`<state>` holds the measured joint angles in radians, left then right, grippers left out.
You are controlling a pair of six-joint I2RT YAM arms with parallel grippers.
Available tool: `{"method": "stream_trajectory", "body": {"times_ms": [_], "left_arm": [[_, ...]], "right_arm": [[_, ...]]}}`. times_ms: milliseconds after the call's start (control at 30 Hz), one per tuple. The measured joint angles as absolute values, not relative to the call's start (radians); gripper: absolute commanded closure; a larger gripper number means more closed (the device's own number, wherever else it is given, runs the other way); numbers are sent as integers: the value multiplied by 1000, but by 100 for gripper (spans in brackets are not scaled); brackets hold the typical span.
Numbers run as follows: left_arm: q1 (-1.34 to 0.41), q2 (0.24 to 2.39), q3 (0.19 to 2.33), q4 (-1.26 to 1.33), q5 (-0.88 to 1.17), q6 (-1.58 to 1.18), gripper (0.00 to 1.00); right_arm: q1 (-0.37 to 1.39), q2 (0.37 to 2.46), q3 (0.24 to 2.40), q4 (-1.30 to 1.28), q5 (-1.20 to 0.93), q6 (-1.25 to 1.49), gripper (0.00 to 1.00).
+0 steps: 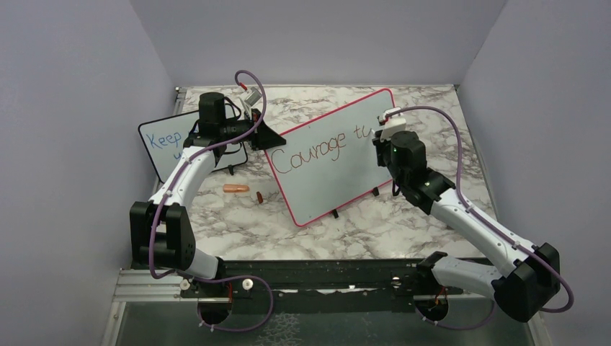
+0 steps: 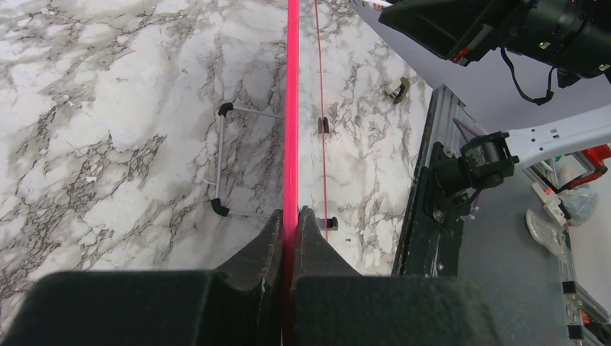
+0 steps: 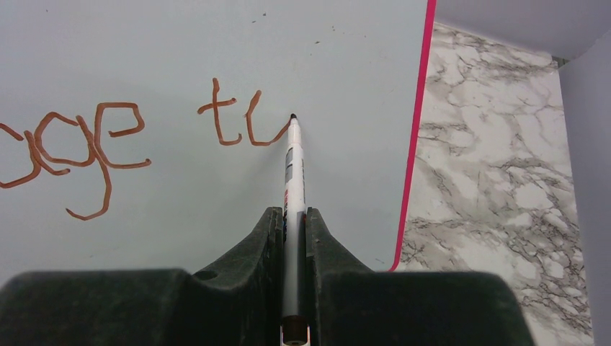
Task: Write a sentence on the whiteboard
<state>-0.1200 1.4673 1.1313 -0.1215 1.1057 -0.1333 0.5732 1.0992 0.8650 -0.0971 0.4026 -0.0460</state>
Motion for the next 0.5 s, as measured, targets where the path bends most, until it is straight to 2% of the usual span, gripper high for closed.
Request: {"method": "stream_trajectory", "body": {"times_ms": [500], "left_arm": [[-120,1467,1131,-122,1105,-133,100]], "right_arm": [[566,1111,883,-67,355,-72,99]]}}
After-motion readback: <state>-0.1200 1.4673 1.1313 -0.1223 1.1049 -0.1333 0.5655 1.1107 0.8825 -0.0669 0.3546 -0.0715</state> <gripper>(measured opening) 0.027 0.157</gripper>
